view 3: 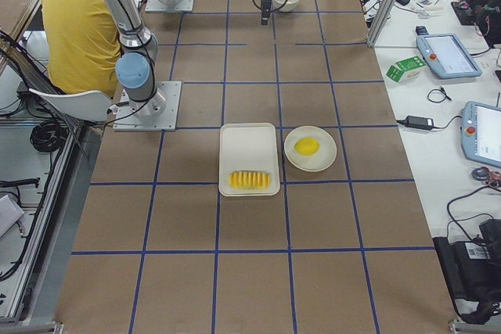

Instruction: Place bowl and put lemon in it

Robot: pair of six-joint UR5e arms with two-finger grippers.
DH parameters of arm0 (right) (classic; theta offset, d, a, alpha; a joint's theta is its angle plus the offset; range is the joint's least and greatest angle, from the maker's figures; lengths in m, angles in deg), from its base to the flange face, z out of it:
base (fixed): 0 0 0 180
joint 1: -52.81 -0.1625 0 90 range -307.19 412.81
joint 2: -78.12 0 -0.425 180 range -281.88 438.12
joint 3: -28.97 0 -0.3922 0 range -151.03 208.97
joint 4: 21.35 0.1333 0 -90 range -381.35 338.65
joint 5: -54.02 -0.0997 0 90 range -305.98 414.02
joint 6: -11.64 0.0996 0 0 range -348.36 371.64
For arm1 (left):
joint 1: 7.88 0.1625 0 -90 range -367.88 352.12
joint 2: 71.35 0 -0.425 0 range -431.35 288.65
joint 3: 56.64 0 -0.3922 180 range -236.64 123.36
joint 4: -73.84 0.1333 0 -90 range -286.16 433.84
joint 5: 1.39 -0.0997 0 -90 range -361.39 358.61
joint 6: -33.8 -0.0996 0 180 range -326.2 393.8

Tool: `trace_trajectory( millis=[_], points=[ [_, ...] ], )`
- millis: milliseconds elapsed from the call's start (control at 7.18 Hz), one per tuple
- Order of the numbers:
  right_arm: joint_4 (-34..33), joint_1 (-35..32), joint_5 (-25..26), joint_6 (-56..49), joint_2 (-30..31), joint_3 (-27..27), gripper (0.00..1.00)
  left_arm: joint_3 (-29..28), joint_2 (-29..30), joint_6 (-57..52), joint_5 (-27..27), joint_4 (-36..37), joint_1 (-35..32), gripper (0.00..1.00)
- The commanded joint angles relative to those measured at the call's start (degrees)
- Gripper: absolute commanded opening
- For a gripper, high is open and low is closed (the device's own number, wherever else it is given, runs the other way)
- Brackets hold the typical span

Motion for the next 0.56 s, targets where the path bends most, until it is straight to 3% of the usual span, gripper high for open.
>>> trace_trajectory(
  millis=[0, 418],
  points=[
    [-4.36, 0.00, 0.08, 0.42, -0.06, 1.81, 1.00, 0.09, 0.17, 0.09, 0.12, 0.00, -0.09, 1.00],
    [-5.37, 0.09, 0.17, -0.10, -0.06, 2.26, 1.00, 0.00, -0.44, 0.09, 0.12, 0.00, -0.09, 1.00]
  ],
)
